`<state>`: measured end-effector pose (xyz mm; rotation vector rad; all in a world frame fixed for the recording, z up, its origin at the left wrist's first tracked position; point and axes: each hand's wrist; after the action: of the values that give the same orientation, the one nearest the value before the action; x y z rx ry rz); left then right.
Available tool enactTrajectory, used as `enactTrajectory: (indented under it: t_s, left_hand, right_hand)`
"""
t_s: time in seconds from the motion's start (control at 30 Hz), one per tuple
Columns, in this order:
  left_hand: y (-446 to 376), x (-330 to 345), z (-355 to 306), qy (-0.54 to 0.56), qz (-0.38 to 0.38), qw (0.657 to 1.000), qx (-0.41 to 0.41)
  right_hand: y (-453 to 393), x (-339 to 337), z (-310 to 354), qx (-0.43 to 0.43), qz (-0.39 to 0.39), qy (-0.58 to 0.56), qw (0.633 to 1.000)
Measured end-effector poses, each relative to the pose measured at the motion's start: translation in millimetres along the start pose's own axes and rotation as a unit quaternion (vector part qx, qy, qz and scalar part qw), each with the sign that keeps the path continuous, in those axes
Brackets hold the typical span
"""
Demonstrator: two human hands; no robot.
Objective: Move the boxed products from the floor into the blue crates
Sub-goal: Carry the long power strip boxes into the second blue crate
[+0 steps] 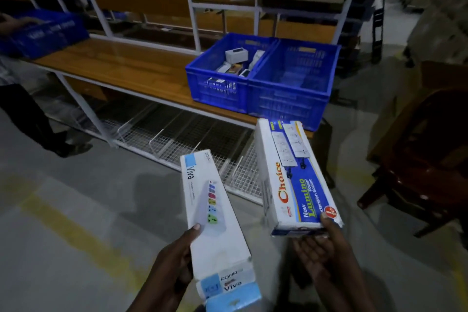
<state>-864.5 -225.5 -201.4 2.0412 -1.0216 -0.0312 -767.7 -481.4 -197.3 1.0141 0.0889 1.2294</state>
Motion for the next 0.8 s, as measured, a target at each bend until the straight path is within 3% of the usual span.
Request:
enactTrajectory:
  t_s: [0.2, 0.5, 0.8]
  left_hand:
    - [-61, 66, -67, -0.02, 0.041, 0.998, 0.03]
    - [-172, 154, -194, -0.052, 0.101, 0.993, 0.026]
    - [-279, 241, -303, -0.095, 0.127, 0.984, 0.086]
  right_hand:
    - [-56, 59, 46, 0.022, -0.013, -0.062, 0.998]
    - [-149, 177, 123, -0.042, 0.026, -0.08, 0.996]
    - [-249, 281, 196, -0.09, -0.023, -0.085, 0.992]
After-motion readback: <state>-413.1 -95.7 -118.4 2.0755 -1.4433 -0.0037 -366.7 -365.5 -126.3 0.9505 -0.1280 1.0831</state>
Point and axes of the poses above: each hand's wrist, its own y-axis away from the middle knuckle, its own x-axis out of the palm, z = x × y, and after that the axes turned 7 degrees about -z, right-handed
